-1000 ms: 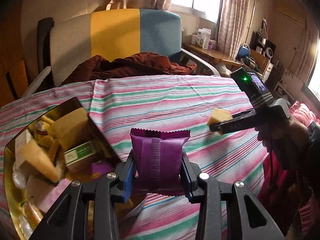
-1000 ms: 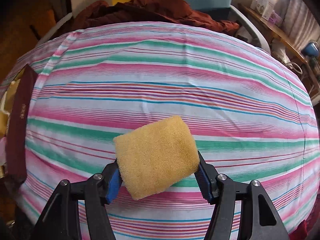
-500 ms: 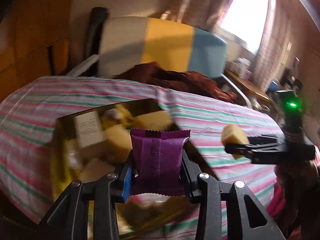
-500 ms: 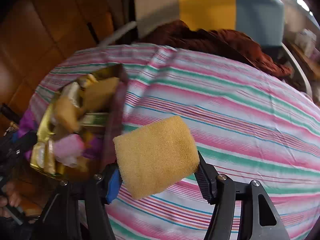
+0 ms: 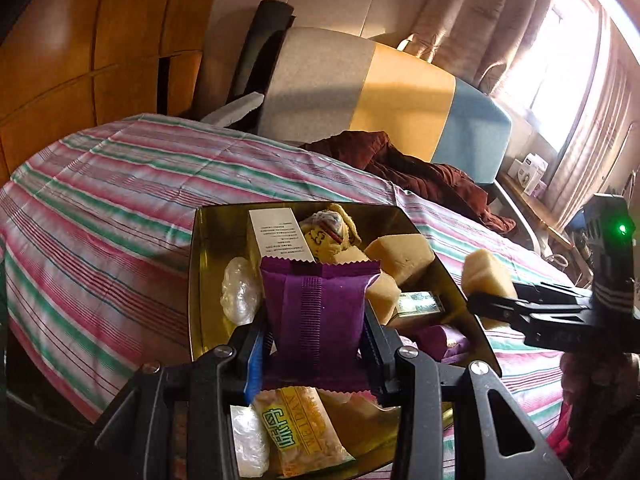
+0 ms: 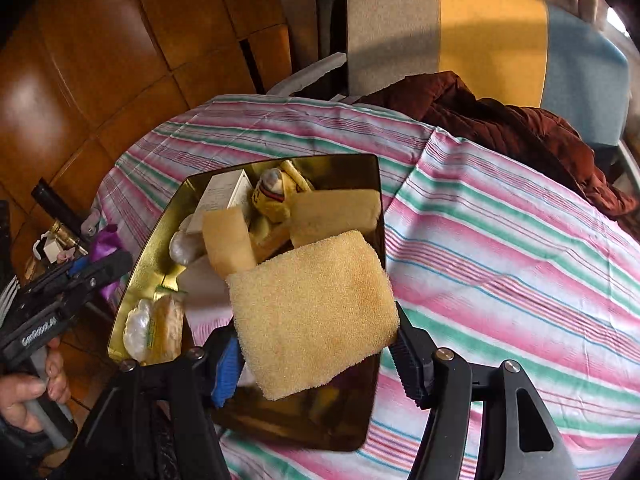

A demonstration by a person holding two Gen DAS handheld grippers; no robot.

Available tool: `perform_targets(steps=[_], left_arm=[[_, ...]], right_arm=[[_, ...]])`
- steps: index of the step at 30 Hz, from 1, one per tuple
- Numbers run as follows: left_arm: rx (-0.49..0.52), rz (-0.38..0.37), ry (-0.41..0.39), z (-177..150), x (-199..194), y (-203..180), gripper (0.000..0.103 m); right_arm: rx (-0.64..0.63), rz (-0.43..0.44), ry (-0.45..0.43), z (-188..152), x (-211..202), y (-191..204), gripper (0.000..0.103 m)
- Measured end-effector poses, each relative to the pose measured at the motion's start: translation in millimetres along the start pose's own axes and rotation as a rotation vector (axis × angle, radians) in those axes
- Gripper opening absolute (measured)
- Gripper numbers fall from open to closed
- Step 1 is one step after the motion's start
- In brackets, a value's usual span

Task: Organize objects
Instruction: 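Carry the purple packet and sponge over the gold tray, then lower both items into the tray and open both grippers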

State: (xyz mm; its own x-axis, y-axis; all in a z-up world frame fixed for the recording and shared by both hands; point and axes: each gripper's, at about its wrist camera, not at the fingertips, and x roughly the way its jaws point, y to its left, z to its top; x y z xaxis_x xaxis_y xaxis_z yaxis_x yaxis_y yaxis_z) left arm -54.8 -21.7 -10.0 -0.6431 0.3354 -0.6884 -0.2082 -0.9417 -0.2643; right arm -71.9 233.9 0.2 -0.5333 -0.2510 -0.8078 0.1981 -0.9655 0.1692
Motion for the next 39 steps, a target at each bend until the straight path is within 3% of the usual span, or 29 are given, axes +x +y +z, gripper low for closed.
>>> perform_targets(steps=[6, 12, 15, 21, 31, 39], left_arm=[[-0.020, -0.016, 0.019, 4, 7, 3, 0.040], [-0.026, -0.036, 0.029, 12, 21, -1, 0.042], [-0.046, -0.092, 0.075, 11, 33, -6, 0.047], [-0.042, -0.162, 0.173, -9, 52, -21, 0.061], [-0.041, -0.102, 0.129, -12, 36, -18, 0.061], [0.022, 0.042, 0.029, -7, 10, -20, 0.062]], right_arm=[[-0.026, -0.025, 0.022, 19, 21, 15, 0.065], [0.025, -0.013, -0.011, 52, 33, 21, 0.067], [0.050, -0.007, -0.026, 69, 42, 26, 0.068], [0.103, 0.088, 0.006, 83, 62, 31, 0.085], [0.105, 0.085, 0.003, 66, 53, 31, 0.093], [0.068, 0.011, -0.038, 47, 34, 35, 0.103]])
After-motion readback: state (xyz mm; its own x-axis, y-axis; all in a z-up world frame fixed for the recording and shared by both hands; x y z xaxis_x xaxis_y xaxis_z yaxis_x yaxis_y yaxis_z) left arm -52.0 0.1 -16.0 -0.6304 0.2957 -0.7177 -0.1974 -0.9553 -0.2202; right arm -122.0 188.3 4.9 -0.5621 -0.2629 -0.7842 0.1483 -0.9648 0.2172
